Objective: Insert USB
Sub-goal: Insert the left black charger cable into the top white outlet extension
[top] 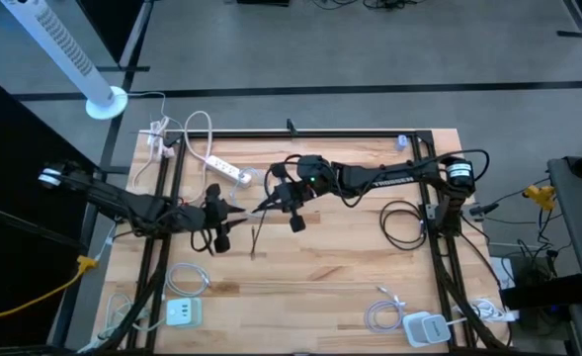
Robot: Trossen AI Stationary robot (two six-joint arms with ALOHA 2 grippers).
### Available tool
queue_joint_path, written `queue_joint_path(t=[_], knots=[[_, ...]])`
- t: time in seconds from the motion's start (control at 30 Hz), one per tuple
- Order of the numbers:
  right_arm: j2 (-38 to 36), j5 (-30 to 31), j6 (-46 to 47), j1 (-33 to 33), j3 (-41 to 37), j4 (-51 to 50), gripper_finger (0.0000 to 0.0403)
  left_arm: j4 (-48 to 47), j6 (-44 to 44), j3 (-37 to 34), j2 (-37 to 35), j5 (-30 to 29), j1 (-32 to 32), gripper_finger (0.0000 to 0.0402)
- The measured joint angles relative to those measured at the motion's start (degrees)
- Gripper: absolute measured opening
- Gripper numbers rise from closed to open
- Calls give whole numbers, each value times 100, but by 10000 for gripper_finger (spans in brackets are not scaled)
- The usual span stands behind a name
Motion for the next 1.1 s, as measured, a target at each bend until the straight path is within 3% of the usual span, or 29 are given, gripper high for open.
queue_joint_path(t=[0.1,0.17,0.33,0.53,0.83,1.0,1.1], knots=[[2,24,550,0,0,235,4,319,337,0,100,-108,0,115],[2,162,1152,-7,0,432,4,297,552,0,159,-479,0,114],[0,1014,2502,-7,0,542,4,323,1012,89,307,-1782,-12,107],[0,2006,3820,-11,-2,689,4,378,1777,472,760,-2705,-198,105],[0,2614,4566,-7,-7,928,4,388,3096,1106,2142,-5497,-463,104],[24,2877,4977,-15,-7,1482,4,378,3409,1283,2783,-6030,-531,103],[80,2878,5362,-28,-4,1714,4,359,3659,1342,3004,-6049,-594,100]])
